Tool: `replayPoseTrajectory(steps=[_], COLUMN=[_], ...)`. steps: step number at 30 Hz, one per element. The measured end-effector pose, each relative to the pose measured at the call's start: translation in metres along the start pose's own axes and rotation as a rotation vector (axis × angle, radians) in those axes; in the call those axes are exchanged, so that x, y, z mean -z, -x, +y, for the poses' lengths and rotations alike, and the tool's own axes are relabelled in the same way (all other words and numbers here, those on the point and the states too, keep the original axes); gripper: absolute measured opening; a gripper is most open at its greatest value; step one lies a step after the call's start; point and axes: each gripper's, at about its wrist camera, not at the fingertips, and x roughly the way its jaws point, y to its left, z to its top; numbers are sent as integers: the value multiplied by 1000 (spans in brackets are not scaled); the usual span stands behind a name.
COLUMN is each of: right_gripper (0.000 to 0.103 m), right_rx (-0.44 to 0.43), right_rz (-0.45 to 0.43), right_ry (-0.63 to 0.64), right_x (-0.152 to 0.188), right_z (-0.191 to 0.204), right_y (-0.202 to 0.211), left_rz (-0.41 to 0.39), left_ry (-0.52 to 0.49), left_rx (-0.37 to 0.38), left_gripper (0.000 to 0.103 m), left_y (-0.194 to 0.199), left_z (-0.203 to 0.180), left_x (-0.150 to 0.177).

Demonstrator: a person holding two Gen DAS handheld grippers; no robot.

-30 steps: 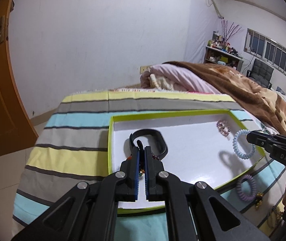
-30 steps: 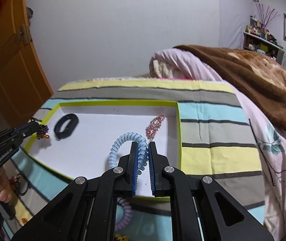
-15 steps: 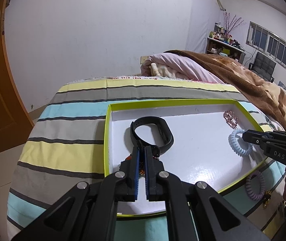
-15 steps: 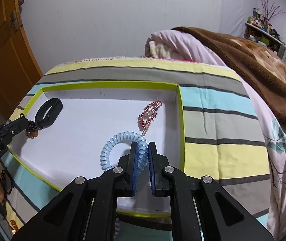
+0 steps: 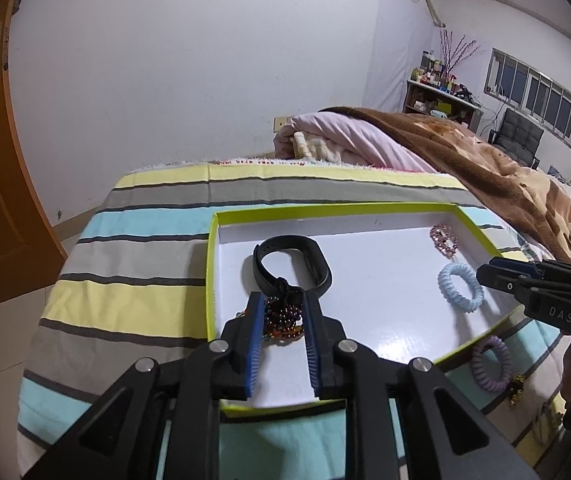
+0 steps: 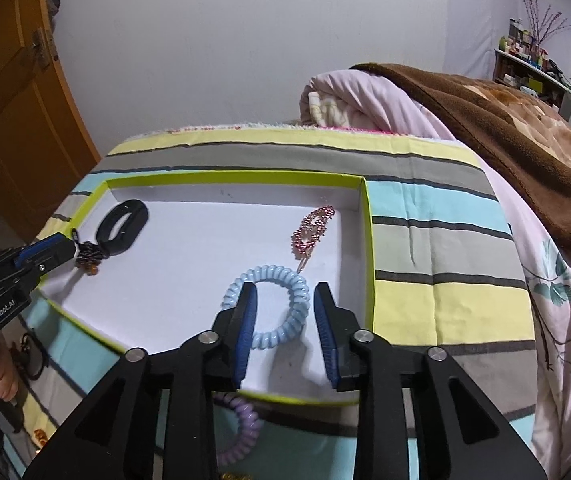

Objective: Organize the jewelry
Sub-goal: 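Withdraw both tools from the tray toward the remaining jewelry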

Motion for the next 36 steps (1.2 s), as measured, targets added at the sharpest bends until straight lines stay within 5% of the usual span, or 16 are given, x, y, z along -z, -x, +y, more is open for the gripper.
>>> replayPoseTrajectory(steps=[25,36], right_gripper=[32,32], right_rx=[-56,-60], right_rz=[-196,-217], right_ry=[-6,-3], right_x=[89,126], right_z=[38,46], right_y=[149,176], left_rz=[-137,-138], left_ry=[11,30], left_rx=[13,-1], left_gripper=[29,37], left_y=[141,171], left_z=[-25,-25], left_x=[64,102])
